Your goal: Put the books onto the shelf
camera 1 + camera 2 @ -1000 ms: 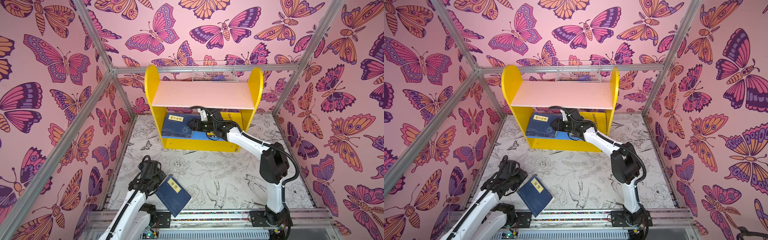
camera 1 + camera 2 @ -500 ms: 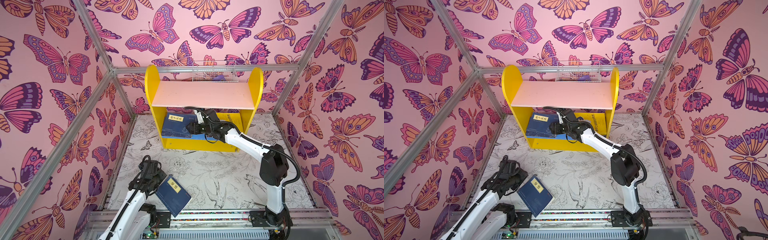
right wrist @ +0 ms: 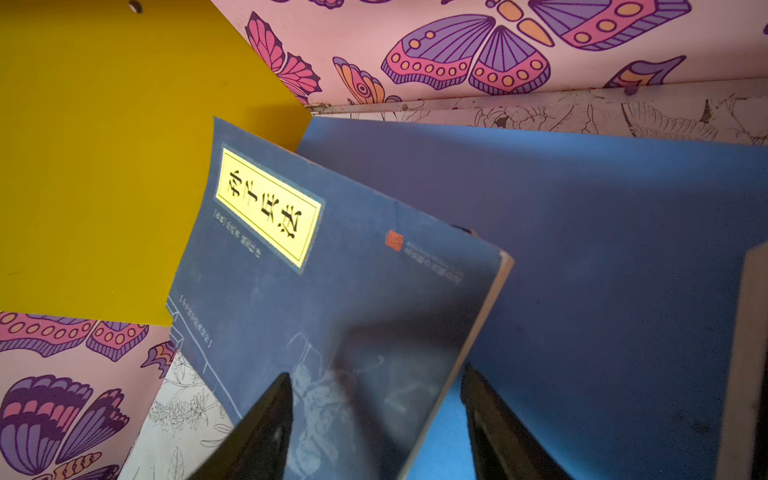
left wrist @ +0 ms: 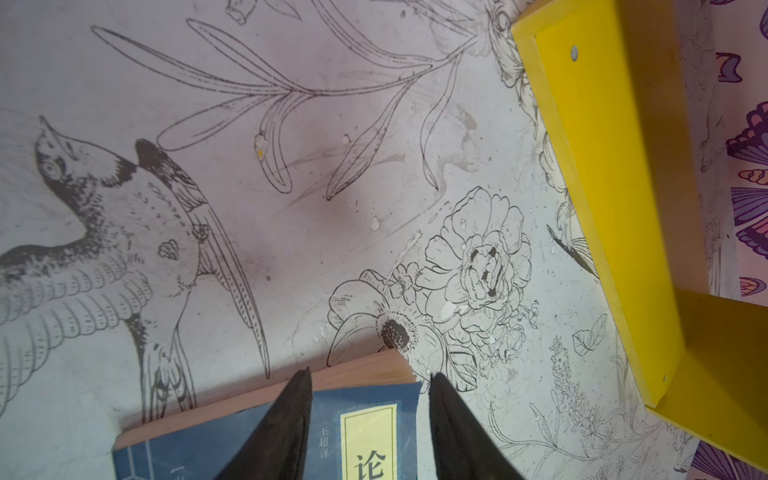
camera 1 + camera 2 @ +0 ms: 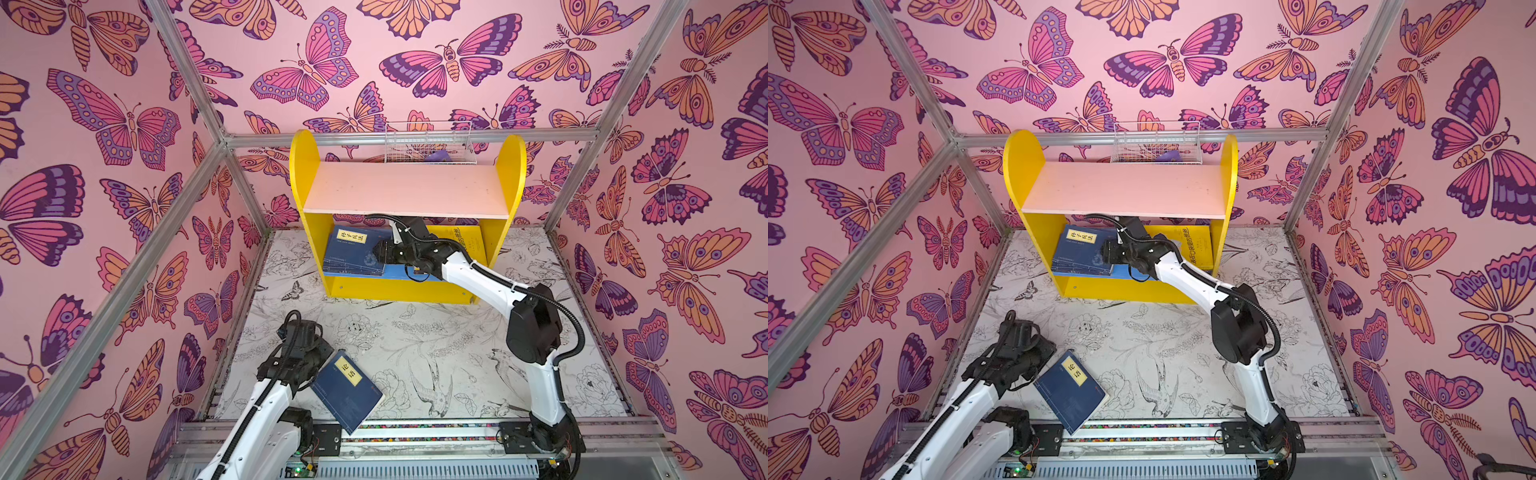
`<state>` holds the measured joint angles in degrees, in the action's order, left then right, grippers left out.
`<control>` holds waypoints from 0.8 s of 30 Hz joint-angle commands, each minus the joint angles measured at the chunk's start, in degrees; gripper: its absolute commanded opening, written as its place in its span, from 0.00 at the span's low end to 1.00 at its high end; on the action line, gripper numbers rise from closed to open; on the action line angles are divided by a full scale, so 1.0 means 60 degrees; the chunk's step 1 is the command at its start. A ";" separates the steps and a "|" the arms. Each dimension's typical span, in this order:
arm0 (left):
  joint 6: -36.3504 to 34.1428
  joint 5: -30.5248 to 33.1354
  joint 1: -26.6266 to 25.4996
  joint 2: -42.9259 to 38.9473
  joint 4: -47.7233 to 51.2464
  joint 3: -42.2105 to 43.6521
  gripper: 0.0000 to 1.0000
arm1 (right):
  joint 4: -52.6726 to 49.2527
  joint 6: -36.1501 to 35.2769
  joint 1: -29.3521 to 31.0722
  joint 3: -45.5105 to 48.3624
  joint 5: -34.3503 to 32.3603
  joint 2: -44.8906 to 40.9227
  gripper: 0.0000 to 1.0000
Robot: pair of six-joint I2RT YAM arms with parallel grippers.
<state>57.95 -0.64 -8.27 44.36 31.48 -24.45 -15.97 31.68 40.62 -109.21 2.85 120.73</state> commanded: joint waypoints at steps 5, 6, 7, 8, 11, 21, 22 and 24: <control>0.0050 -0.0184 -0.0029 0.0102 -0.0166 0.0262 0.48 | 0.1097 -0.0386 -0.0215 -0.0416 0.0663 0.0209 0.62; 0.0047 -0.0200 -0.0029 0.0125 -0.0186 0.0251 0.48 | 0.1128 -0.0508 -0.0221 -0.0453 0.0808 0.0248 0.62; 0.0045 -0.0220 -0.0029 0.0139 -0.0207 0.0258 0.48 | 0.1089 -0.0624 -0.0209 -0.0520 0.0880 0.0296 0.63; 0.0029 -0.0229 -0.0032 0.0150 -0.0233 0.0254 0.48 | 0.1054 -0.0713 -0.0217 -0.0575 0.0947 0.0331 0.64; 0.0001 -0.0259 -0.0035 0.0176 -0.0280 0.0253 0.48 | 0.0839 -0.0857 -0.0209 -0.0831 0.0905 0.0501 0.65; -0.0187 -0.0351 -0.0053 0.0161 -0.0406 0.0135 0.48 | 0.2425 -0.0796 -0.0144 0.0755 0.0218 -0.0632 0.74; -0.0225 -0.0300 -0.0042 0.0158 -0.0403 0.0105 0.48 | 0.2618 -0.0870 -0.0089 0.1063 0.0061 -0.0878 0.74; -0.0323 -0.0245 -0.0052 0.0168 -0.0401 0.0046 0.48 | 0.2912 -0.1071 0.0038 0.1653 -0.0319 -0.1394 0.75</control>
<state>57.47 -2.17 -8.27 45.50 29.56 -23.68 -3.79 26.92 40.21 -101.75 4.99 118.85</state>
